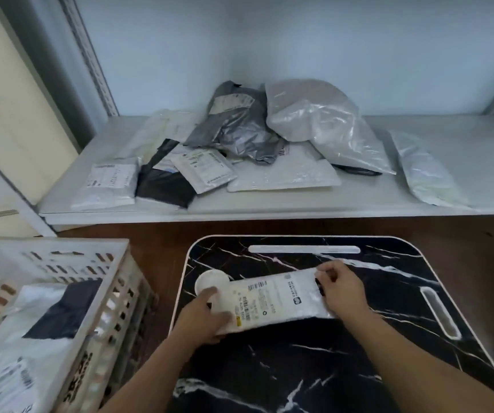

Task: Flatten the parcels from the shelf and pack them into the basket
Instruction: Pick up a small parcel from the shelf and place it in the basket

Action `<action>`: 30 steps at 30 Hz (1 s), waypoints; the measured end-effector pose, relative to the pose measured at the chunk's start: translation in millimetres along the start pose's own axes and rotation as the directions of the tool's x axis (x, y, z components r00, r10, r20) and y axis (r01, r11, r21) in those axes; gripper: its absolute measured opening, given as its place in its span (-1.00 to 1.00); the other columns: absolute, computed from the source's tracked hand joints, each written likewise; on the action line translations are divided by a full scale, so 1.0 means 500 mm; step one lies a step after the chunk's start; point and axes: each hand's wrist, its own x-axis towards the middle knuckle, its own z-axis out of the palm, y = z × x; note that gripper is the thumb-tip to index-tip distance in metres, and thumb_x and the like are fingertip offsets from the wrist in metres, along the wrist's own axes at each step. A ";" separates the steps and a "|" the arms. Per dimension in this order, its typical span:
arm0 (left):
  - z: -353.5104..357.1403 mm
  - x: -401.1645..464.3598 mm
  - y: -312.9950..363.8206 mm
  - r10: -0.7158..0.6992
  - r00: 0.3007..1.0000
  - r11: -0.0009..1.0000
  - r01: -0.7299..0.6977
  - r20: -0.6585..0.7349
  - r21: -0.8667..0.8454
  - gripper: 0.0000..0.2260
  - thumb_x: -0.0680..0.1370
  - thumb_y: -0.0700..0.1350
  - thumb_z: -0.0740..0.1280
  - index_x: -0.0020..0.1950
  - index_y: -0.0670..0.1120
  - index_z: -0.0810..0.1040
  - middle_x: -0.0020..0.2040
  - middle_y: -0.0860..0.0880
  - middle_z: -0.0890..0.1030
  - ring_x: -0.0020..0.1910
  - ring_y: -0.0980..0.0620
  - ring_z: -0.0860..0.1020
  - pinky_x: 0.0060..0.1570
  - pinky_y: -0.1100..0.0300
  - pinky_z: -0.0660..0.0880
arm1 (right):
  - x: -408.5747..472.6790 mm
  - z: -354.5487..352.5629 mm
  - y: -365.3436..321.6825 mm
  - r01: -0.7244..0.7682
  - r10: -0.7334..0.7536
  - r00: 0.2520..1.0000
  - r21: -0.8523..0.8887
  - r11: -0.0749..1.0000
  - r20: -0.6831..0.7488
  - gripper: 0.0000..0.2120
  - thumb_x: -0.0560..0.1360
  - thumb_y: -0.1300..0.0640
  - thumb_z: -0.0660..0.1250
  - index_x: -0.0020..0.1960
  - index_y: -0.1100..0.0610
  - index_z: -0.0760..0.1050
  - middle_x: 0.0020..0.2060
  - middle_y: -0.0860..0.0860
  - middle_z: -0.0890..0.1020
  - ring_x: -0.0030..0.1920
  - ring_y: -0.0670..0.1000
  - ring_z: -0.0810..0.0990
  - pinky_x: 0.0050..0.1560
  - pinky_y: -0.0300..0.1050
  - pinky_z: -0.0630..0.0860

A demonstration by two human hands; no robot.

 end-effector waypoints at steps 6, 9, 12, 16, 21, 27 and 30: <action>0.033 0.023 0.008 0.400 0.891 0.603 -0.078 -0.216 0.794 -0.52 0.62 0.13 0.07 0.50 -0.02 0.21 0.38 -0.10 0.34 0.36 -0.08 0.33 0.31 0.07 0.31 | -0.002 0.049 0.054 0.187 -0.140 0.981 -0.482 0.856 0.132 -0.58 0.63 -0.04 0.10 0.41 0.10 0.41 0.40 0.10 0.38 0.39 0.08 0.32 0.39 0.00 0.28; 0.056 0.038 0.003 0.463 0.883 0.592 -0.243 -0.078 0.768 -0.42 0.59 0.26 -0.13 0.57 0.06 0.05 0.58 -0.06 0.04 0.56 -0.05 -0.04 0.50 0.09 -0.08 | -0.020 0.087 0.044 0.312 -0.252 0.950 -0.495 0.811 0.186 -0.37 0.61 -0.22 -0.19 0.56 0.09 0.09 0.57 0.03 0.04 0.56 0.02 -0.05 0.51 -0.08 -0.07; 0.076 0.056 -0.013 0.537 0.844 0.560 -0.362 0.006 0.745 -0.17 0.39 0.40 -0.49 0.57 0.09 -0.06 0.59 -0.02 -0.11 0.53 0.02 -0.24 0.43 0.11 -0.30 | -0.034 0.131 0.060 0.419 -0.284 0.903 -0.514 0.748 0.322 -0.06 0.32 -0.38 -0.66 0.55 0.09 -0.24 0.55 0.00 -0.24 0.51 -0.05 -0.38 0.47 -0.13 -0.36; 0.094 0.084 -0.042 0.534 0.845 0.609 -0.370 -0.018 0.702 -0.18 0.35 0.41 -0.55 0.51 0.02 -0.24 0.56 0.01 -0.19 0.53 0.06 -0.26 0.46 0.20 -0.34 | -0.030 0.162 0.104 0.455 -0.344 0.890 -0.586 0.670 0.298 -0.28 0.60 -0.32 -0.27 0.56 0.14 0.04 0.54 0.14 0.12 0.55 0.07 -0.04 0.45 -0.01 -0.05; 0.106 0.103 -0.076 0.581 0.814 0.565 -0.388 -0.016 0.728 -0.38 0.63 0.25 -0.17 0.56 -0.11 0.03 0.56 -0.12 0.10 0.55 -0.04 0.02 0.47 0.10 -0.14 | -0.027 0.167 0.126 0.530 -0.433 0.842 -0.636 0.561 0.321 -0.32 0.63 -0.28 -0.12 0.55 0.18 0.13 0.52 0.20 0.18 0.54 0.11 0.07 0.41 0.08 0.08; 0.111 0.106 -0.076 0.581 0.814 0.544 -0.374 -0.016 0.751 -0.42 0.65 0.22 -0.16 0.56 -0.10 0.06 0.55 -0.16 0.16 0.54 -0.05 0.03 0.45 0.01 -0.05 | -0.024 0.175 0.130 0.517 -0.426 0.847 -0.673 0.528 0.317 -0.30 0.63 -0.28 -0.11 0.53 0.23 0.13 0.51 0.22 0.21 0.54 0.11 0.09 0.41 0.09 0.09; 0.113 0.108 -0.078 0.580 0.815 0.535 -0.376 -0.005 0.757 -0.45 0.63 0.25 -0.17 0.58 0.05 -0.02 0.56 -0.16 0.12 0.55 -0.09 0.05 0.45 0.00 -0.08 | -0.023 0.175 0.129 0.518 -0.427 0.847 -0.667 0.535 0.316 -0.31 0.62 -0.29 -0.10 0.53 0.20 0.16 0.50 0.21 0.22 0.54 0.11 0.09 0.41 0.09 0.08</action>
